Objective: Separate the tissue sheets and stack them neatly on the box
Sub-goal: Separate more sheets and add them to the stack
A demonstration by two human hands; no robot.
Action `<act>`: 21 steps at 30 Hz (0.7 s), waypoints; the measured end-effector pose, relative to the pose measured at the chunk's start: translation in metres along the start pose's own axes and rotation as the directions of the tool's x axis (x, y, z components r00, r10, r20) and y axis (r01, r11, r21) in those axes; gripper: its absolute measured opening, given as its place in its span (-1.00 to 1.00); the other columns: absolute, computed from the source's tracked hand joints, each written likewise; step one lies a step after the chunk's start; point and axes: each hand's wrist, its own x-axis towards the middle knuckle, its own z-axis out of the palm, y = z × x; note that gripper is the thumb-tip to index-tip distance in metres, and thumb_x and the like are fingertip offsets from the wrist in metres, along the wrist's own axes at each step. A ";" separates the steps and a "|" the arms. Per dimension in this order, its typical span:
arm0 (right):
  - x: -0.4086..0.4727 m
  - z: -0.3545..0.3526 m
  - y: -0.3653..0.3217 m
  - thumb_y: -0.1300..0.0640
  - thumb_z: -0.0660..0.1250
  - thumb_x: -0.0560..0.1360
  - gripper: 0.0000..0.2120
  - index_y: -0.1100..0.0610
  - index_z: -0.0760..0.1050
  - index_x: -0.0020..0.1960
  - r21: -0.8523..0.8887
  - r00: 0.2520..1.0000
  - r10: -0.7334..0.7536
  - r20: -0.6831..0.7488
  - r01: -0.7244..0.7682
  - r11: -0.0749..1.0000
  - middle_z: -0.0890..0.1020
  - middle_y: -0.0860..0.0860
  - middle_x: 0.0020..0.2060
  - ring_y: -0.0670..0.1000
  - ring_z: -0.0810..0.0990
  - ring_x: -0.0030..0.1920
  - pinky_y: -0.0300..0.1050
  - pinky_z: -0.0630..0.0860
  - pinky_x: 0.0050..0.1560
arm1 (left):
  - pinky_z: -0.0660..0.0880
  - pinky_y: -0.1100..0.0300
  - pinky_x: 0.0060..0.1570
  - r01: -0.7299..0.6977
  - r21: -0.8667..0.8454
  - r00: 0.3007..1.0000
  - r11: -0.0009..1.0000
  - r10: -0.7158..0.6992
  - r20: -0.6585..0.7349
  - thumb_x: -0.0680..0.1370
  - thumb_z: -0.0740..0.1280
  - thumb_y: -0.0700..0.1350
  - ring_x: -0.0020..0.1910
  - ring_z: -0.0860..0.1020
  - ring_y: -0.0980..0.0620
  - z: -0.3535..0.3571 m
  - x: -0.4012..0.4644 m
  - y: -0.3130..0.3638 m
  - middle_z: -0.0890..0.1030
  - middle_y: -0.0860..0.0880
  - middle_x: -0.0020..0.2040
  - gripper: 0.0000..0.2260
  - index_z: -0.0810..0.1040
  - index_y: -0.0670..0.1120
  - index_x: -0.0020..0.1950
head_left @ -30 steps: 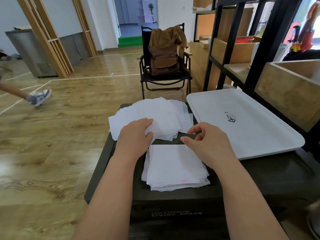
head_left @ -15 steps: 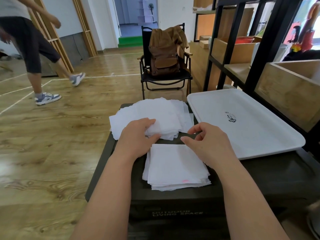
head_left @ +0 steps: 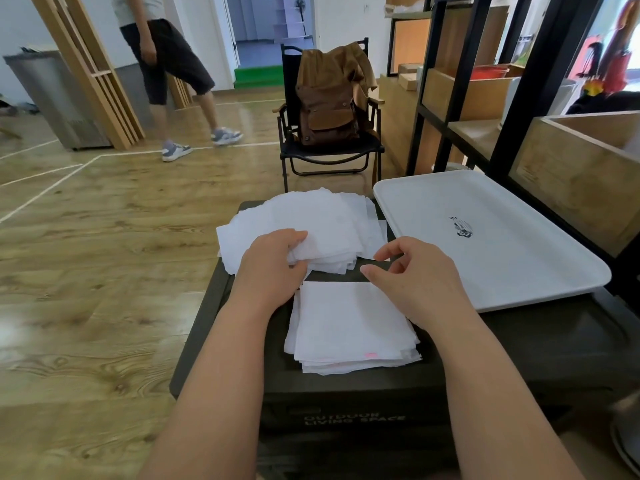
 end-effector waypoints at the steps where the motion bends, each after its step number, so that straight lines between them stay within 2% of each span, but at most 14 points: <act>1: 0.000 0.000 0.000 -0.11 0.45 0.43 -0.82 -0.12 0.47 -0.09 0.000 1.000 0.001 0.001 -0.001 1.000 0.53 -0.12 -0.31 -0.17 0.50 -0.27 -0.33 0.28 -0.35 | 0.29 0.09 0.44 0.001 -0.004 1.000 1.000 -0.001 -0.003 0.57 0.35 -0.18 0.42 0.39 0.02 0.000 0.000 0.000 0.49 0.01 0.41 -0.59 0.48 -0.02 0.42; 6: -0.001 -0.001 0.000 -0.10 0.45 0.43 -0.82 -0.12 0.47 -0.10 -0.004 1.000 0.000 -0.001 0.000 1.000 0.52 -0.13 -0.32 -0.17 0.49 -0.27 -0.33 0.28 -0.35 | 0.28 0.17 0.41 0.020 -0.030 0.999 0.999 -0.021 -0.026 0.59 0.34 -0.16 0.40 0.41 0.02 0.000 -0.001 0.002 0.51 0.01 0.39 -0.64 0.52 -0.02 0.39; 10: 0.000 -0.001 0.000 -0.10 0.45 0.44 -0.82 -0.10 0.48 -0.07 -0.007 1.000 0.002 0.000 -0.002 1.000 0.53 -0.13 -0.31 -0.18 0.49 -0.26 -0.33 0.27 -0.34 | 0.30 0.34 0.17 0.059 -0.057 0.995 0.997 -0.063 -0.074 0.58 0.38 -0.09 0.26 0.49 0.11 -0.003 -0.001 0.001 0.59 0.06 0.29 -0.71 0.59 0.03 0.30; 12: 0.000 -0.001 0.000 -0.10 0.45 0.44 -0.82 -0.10 0.48 -0.06 -0.010 1.000 0.002 0.002 -0.002 1.000 0.53 -0.13 -0.30 -0.17 0.49 -0.26 -0.32 0.28 -0.34 | 0.29 0.34 0.14 0.066 -0.066 0.995 0.996 -0.071 -0.070 0.55 0.42 -0.03 0.23 0.49 0.14 -0.005 -0.001 0.001 0.60 0.09 0.25 -0.74 0.64 0.05 0.23; 15: 0.000 -0.001 0.001 -0.10 0.45 0.44 -0.82 -0.09 0.49 -0.06 -0.012 1.000 -0.001 -0.004 0.001 1.000 0.53 -0.13 -0.30 -0.18 0.49 -0.26 -0.33 0.29 -0.33 | 0.33 0.30 0.12 0.049 -0.009 0.996 0.999 -0.050 -0.069 0.55 0.41 -0.02 0.20 0.53 0.10 -0.008 -0.001 0.001 0.66 0.09 0.16 -0.82 0.69 0.04 0.13; 18: 0.000 -0.002 0.001 -0.09 0.45 0.44 -0.83 -0.11 0.48 -0.08 -0.013 1.000 0.000 -0.012 -0.001 1.000 0.52 -0.14 -0.31 -0.18 0.49 -0.26 -0.33 0.30 -0.34 | 0.42 0.22 0.03 0.057 0.088 0.991 0.994 -0.046 -0.124 0.55 0.37 -0.10 0.07 0.58 0.05 -0.014 -0.001 -0.001 0.70 0.08 0.02 -0.87 0.71 0.02 0.01; 21: 0.000 -0.003 0.002 -0.08 0.45 0.44 -0.83 -0.09 0.49 -0.07 0.008 1.000 0.010 -0.006 -0.010 1.000 0.52 -0.13 -0.31 -0.17 0.49 -0.26 -0.32 0.30 -0.34 | 0.45 0.17 0.02 0.084 0.154 0.990 0.985 -0.064 -0.126 0.51 0.32 -0.23 0.03 0.56 0.03 -0.019 -0.002 -0.005 0.68 0.08 0.01 -0.79 0.69 0.04 -0.04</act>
